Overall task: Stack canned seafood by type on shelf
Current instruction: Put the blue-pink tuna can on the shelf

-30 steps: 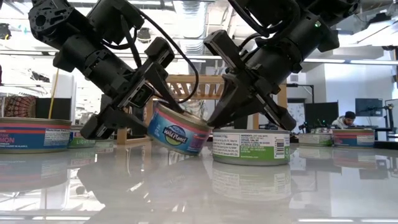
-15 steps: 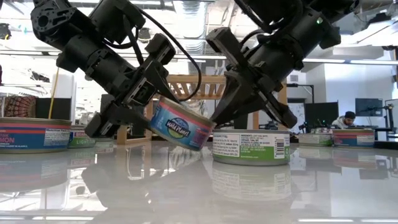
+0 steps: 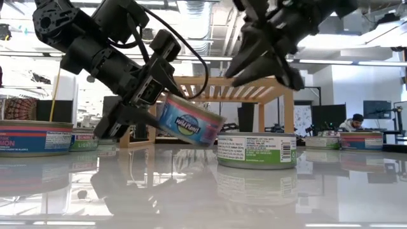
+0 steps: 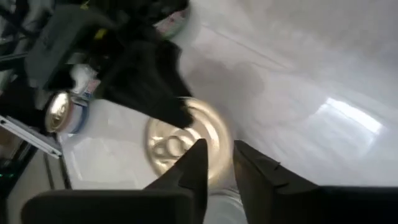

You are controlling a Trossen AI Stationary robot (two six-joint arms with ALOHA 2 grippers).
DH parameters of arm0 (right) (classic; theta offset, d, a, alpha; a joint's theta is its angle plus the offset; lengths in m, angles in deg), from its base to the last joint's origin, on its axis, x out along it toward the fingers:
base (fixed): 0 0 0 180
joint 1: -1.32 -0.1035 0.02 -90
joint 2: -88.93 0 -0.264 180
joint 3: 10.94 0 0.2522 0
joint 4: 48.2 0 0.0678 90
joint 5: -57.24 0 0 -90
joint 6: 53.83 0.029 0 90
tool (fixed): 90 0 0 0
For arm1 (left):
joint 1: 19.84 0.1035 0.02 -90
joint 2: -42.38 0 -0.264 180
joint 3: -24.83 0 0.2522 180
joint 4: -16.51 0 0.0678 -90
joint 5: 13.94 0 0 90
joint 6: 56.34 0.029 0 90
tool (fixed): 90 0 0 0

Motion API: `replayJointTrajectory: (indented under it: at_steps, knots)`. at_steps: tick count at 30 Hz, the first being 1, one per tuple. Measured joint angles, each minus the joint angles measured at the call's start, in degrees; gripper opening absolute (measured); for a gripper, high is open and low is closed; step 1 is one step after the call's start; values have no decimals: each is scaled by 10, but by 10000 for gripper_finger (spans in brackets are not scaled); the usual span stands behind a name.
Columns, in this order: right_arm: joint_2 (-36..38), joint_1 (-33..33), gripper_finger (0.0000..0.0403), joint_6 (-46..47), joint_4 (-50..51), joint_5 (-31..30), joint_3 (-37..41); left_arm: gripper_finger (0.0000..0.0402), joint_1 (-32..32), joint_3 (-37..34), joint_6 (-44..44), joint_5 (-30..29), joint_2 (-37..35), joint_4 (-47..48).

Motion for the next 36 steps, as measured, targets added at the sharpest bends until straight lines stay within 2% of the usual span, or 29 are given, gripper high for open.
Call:
replayJointTrajectory:
  at_steps: [6, 12, 20, 24, 31, 36]
  knots:
    - [77, -1, 144, -36, 132, 0, 1, 192, -8, 0, -17, -7, -31, -28]
    - [120, -1, 153, -68, 195, -16, 1, 191, -32, 0, -26, -36, -106, -33]
    - [107, -1, 151, -121, 195, -19, 1, 191, -61, 0, -3, -161, -258, 24]
    - [102, 1, 150, -147, 188, -19, 1, 191, -56, 0, 26, -203, -342, 85]
    - [87, 17, 148, -160, 172, -20, 1, 191, 11, 0, 48, -216, -495, 241]
    - [87, 37, 148, -160, 139, -19, 1, 191, 128, 0, 69, -139, -591, 345]
